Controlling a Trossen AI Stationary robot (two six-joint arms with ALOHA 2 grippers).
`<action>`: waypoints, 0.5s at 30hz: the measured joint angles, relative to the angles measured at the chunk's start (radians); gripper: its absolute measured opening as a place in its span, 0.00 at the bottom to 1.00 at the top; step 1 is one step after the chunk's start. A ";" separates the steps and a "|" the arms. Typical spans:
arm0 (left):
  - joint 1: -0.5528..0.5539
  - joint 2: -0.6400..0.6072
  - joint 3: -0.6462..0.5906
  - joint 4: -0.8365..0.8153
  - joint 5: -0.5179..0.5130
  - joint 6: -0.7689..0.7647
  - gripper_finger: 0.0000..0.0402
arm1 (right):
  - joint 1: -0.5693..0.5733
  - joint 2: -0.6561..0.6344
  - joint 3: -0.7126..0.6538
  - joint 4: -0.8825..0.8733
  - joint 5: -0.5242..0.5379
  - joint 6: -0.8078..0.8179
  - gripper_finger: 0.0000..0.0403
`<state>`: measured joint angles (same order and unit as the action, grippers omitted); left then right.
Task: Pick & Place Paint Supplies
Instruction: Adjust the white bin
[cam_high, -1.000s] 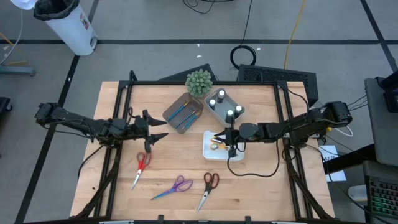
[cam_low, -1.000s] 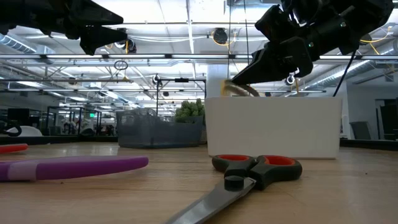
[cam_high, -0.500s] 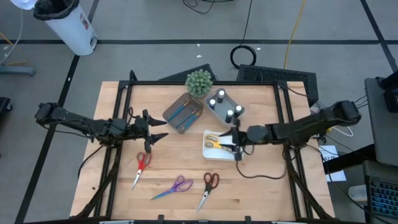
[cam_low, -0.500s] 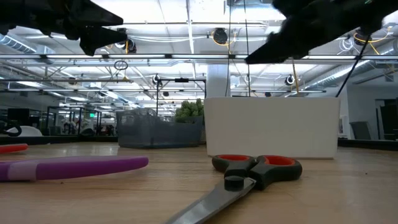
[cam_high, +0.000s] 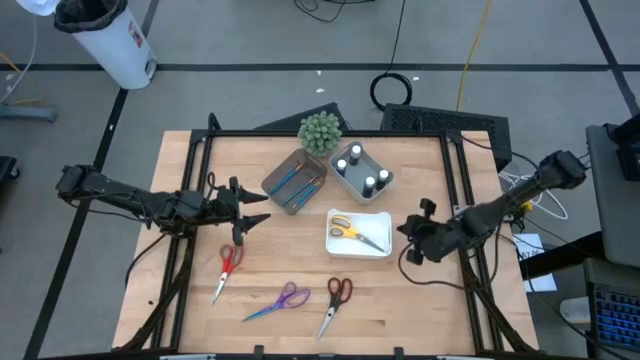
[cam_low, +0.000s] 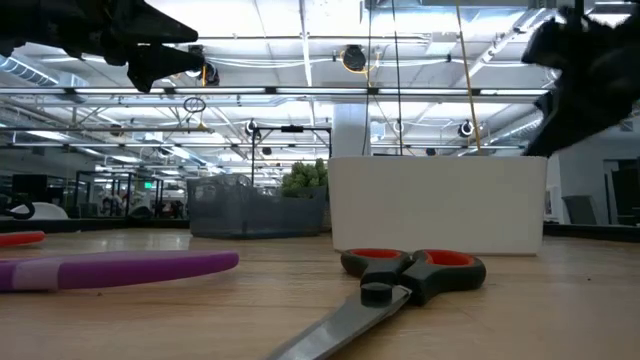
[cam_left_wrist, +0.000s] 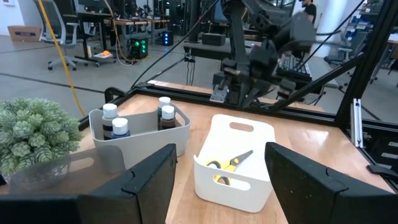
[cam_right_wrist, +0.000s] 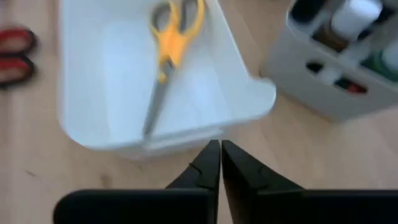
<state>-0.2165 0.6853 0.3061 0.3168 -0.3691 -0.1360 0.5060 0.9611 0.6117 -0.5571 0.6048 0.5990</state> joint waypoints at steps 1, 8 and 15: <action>0.000 0.000 0.000 0.000 0.000 0.000 0.63 | 0.000 0.008 -0.016 0.004 -0.002 0.014 0.02; 0.000 0.000 0.000 0.002 0.000 -0.001 0.63 | -0.067 0.104 -0.120 0.137 -0.082 0.024 0.01; 0.000 0.000 0.000 0.003 0.000 0.000 0.63 | -0.174 0.198 -0.146 0.350 -0.195 -0.122 0.00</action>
<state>-0.2165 0.6853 0.3061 0.3195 -0.3691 -0.1360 0.3318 1.1588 0.4660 -0.2069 0.4101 0.4774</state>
